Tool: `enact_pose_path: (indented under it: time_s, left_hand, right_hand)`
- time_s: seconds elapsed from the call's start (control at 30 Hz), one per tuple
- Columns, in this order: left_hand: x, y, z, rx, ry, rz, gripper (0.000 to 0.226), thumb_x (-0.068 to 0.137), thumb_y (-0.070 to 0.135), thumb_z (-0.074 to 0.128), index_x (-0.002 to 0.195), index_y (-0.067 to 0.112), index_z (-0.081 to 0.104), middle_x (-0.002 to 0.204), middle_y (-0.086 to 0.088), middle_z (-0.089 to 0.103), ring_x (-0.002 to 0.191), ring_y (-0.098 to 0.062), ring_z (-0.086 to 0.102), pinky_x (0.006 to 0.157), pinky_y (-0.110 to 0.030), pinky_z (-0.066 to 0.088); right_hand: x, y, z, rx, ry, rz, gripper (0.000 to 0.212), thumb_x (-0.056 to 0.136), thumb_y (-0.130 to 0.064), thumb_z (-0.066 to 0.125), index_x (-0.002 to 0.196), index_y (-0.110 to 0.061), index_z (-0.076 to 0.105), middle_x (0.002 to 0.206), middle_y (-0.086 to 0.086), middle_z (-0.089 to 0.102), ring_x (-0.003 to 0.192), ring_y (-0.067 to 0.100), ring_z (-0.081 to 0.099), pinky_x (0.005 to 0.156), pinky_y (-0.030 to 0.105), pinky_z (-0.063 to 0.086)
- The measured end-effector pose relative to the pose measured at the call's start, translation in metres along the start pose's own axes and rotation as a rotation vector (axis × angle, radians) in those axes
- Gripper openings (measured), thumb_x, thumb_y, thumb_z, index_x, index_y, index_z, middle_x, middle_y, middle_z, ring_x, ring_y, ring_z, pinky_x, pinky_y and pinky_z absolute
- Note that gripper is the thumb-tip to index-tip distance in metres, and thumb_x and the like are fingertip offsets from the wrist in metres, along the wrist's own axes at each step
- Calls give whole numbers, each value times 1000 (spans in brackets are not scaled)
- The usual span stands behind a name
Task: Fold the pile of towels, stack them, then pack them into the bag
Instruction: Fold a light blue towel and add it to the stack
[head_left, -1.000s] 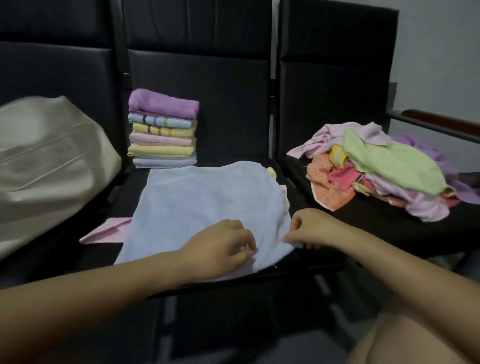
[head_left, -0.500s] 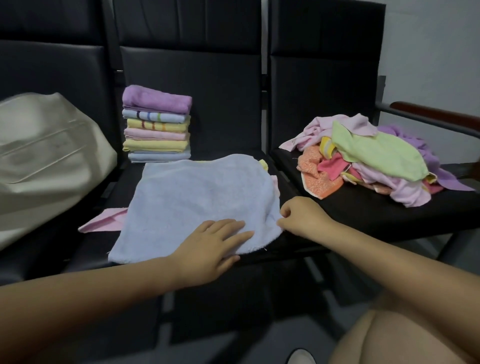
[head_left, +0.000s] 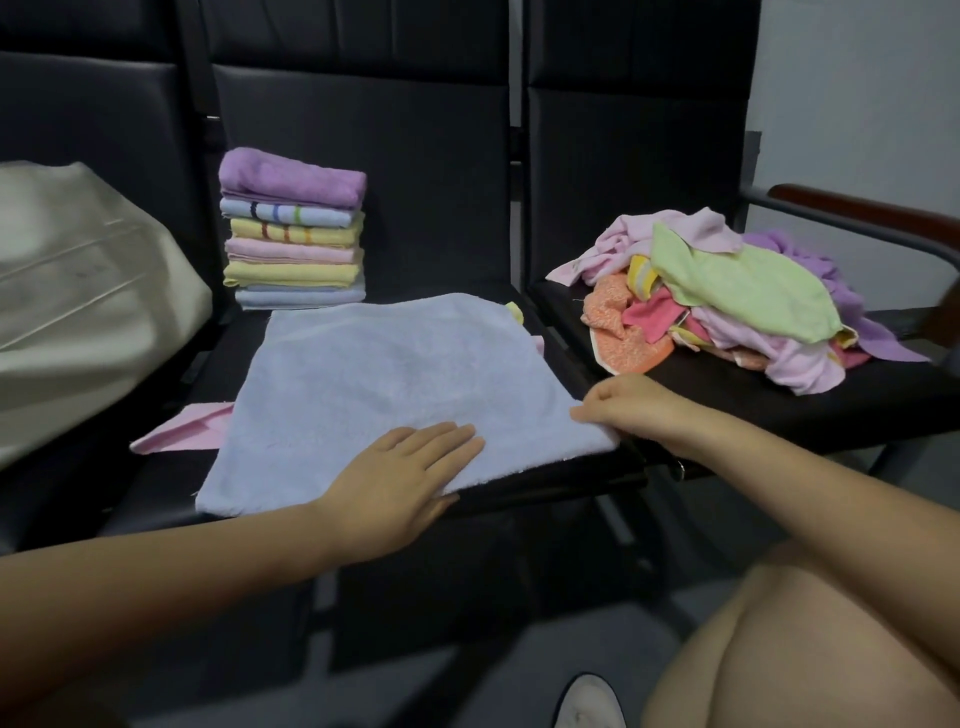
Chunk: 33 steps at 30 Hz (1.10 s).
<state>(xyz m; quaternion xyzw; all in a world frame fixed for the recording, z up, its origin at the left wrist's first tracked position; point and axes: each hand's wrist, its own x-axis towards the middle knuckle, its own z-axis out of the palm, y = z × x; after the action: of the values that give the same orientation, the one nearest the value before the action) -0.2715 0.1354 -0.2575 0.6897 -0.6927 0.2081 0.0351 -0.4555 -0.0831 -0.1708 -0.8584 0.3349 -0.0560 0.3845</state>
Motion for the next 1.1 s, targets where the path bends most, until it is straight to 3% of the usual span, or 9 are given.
enact_pose_path:
  time_s: [0.13,0.3,0.43,0.6,0.7,0.8,0.9,1.03,1.1]
  left_hand:
    - [0,0,-2,9,20,19,54,94,37,38,142,14,49,143,-3,52,126,-22,55,102,-30,30]
    - [0,0,-3,-29,4,17,52,98,40,33,142,17,49,144,0,51,128,-21,53,103,-29,30]
    - [2,0,-8,-158,-47,-29,59,102,51,15,143,24,48,147,5,48,135,-16,46,108,-30,36]
    - [13,2,-25,-495,-78,-146,78,91,67,5,136,27,55,142,10,53,133,-8,43,111,-19,28]
    - [21,0,-36,-570,-78,-206,61,97,58,16,117,27,65,115,10,66,107,-8,57,93,-27,42]
    - [29,-13,-46,-423,-38,-239,57,93,61,14,84,27,59,86,10,61,81,-12,56,72,-31,40]
    - [31,-34,-54,-146,31,-175,55,82,61,4,75,24,44,74,3,59,68,-21,54,60,-31,32]
    - [30,-64,-60,-25,-1,-185,57,81,66,16,70,18,44,64,1,54,61,-20,46,55,-31,27]
    - [27,-79,-63,-18,0,-218,55,83,64,28,67,16,49,65,3,53,64,-15,45,51,-21,22]
  right_hand:
    - [2,14,1,-132,-106,222,32,86,-13,59,57,-14,45,48,-1,43,48,15,35,52,25,30]
    - [2,14,3,-212,-101,163,28,88,-16,60,64,-12,48,58,2,46,52,15,39,53,26,32]
    - [-5,12,9,-447,108,-192,18,83,-27,69,87,-17,53,76,-7,52,73,14,51,61,29,38]
    - [-19,-6,46,-623,36,-610,55,80,-62,61,122,-27,53,109,-9,50,101,8,45,84,28,39]
    - [-10,-8,64,-851,65,-700,42,92,-43,55,128,-21,53,115,0,50,105,18,46,79,31,34]
    - [5,-20,46,-723,31,-622,15,94,-19,49,99,-14,62,99,3,58,96,23,53,75,36,41]
    - [19,-23,18,-524,6,-530,20,95,-14,48,77,-11,56,78,7,59,77,22,55,72,41,45]
    - [27,-17,-2,-198,78,-418,27,96,-23,55,89,-2,71,87,19,67,75,11,52,71,33,42]
    - [28,-18,-7,-19,140,-365,24,94,-22,59,96,-3,74,92,14,72,80,8,56,77,31,46]
